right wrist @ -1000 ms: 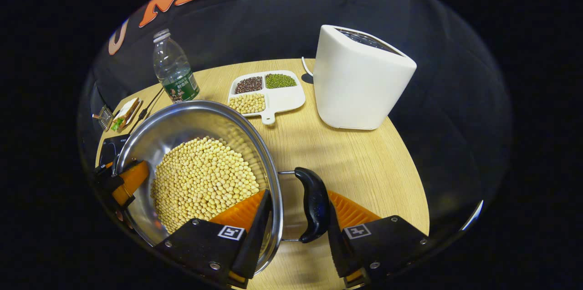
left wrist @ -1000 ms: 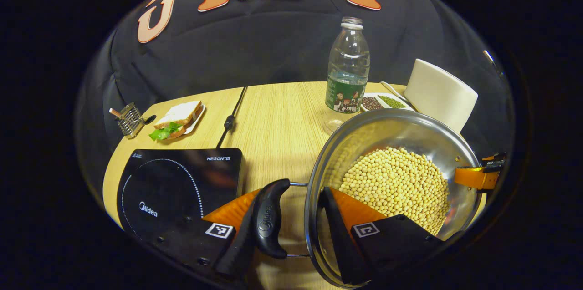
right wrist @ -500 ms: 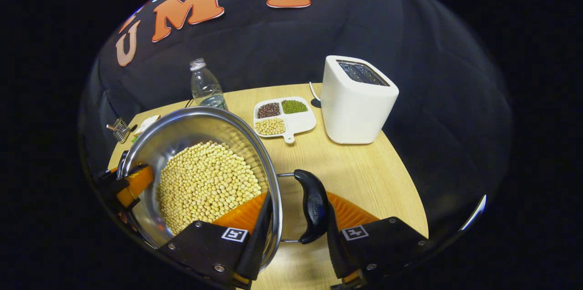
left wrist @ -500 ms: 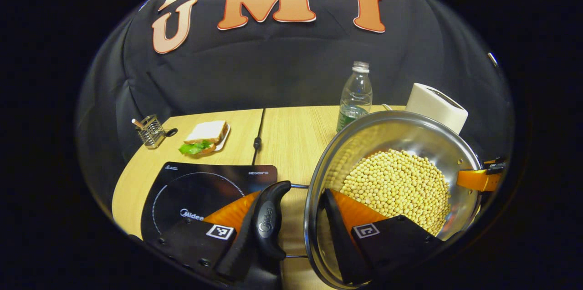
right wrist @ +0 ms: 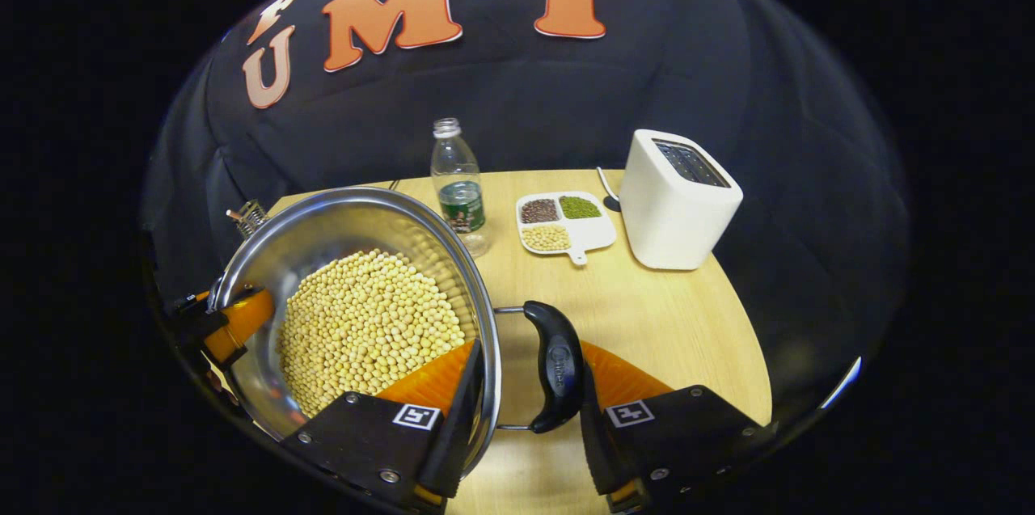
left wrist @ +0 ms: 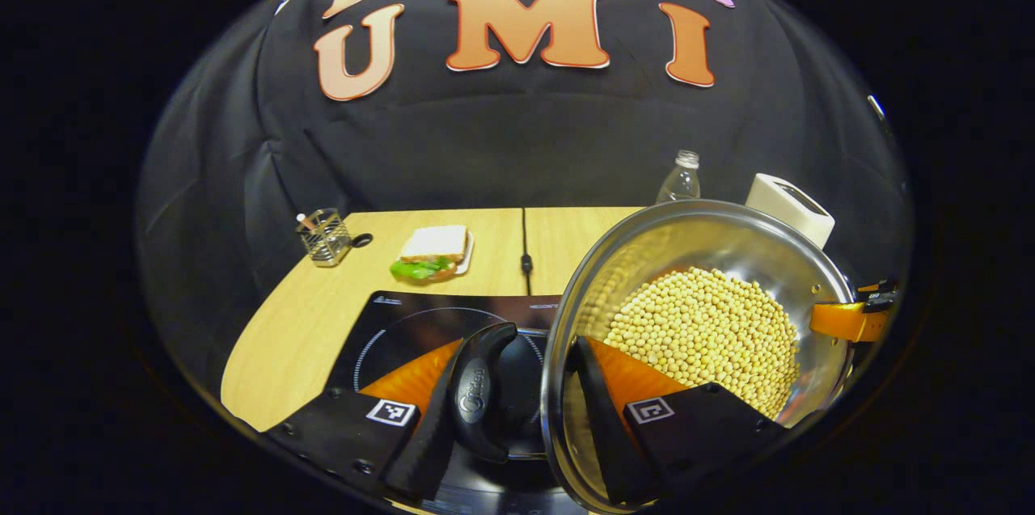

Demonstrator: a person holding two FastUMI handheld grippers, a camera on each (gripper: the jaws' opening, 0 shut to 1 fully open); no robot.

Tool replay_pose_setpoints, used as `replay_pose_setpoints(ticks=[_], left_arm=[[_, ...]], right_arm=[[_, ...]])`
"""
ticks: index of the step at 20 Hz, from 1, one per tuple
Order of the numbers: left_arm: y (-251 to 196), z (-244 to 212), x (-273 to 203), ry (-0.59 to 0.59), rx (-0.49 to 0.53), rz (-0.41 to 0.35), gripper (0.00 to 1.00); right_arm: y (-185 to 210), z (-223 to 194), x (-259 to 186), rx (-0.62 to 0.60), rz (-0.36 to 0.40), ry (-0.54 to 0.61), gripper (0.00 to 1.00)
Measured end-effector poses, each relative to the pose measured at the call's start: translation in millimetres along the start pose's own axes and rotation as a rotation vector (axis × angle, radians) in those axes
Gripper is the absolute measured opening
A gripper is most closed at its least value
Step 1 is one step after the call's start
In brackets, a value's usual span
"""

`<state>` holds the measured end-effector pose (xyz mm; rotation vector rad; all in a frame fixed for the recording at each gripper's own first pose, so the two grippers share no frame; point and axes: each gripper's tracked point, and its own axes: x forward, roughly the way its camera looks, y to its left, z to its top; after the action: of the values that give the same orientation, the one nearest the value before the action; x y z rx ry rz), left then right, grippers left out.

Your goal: First push the handle of the pot to place it horizontally, then grasp the pot with both hands and set it on the induction cooktop.

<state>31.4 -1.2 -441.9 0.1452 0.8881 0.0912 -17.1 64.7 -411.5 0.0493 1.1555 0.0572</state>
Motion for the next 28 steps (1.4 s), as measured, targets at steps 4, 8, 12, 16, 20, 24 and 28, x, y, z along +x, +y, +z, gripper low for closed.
replay_pose_setpoints(ticks=[4,8,12,16,20,24,28], left_arm=[[39,1,-17,-0.002,-0.021,0.036,0.80],[85,5,-28,-0.020,-0.038,0.079,0.80],[122,2,-36,-0.013,-0.067,0.113,0.77],[154,5,-36,-0.011,-0.086,0.132,0.80],[182,4,-35,-0.013,-0.104,0.172,0.80],[206,-1,-31,-0.012,-0.108,0.200,0.80],[220,0,-20,-0.021,-0.109,0.214,0.80]], right_arm=[[41,8,-12,-0.039,0.029,-0.018,0.60],[81,11,-16,-0.066,0.080,-0.023,0.60],[120,16,-17,-0.107,0.111,-0.028,0.60],[153,21,-15,-0.122,0.137,-0.032,0.60],[181,19,-7,-0.137,0.163,-0.030,0.60],[202,19,2,-0.135,0.186,-0.017,0.60],[214,20,10,-0.123,0.197,-0.010,0.60]])
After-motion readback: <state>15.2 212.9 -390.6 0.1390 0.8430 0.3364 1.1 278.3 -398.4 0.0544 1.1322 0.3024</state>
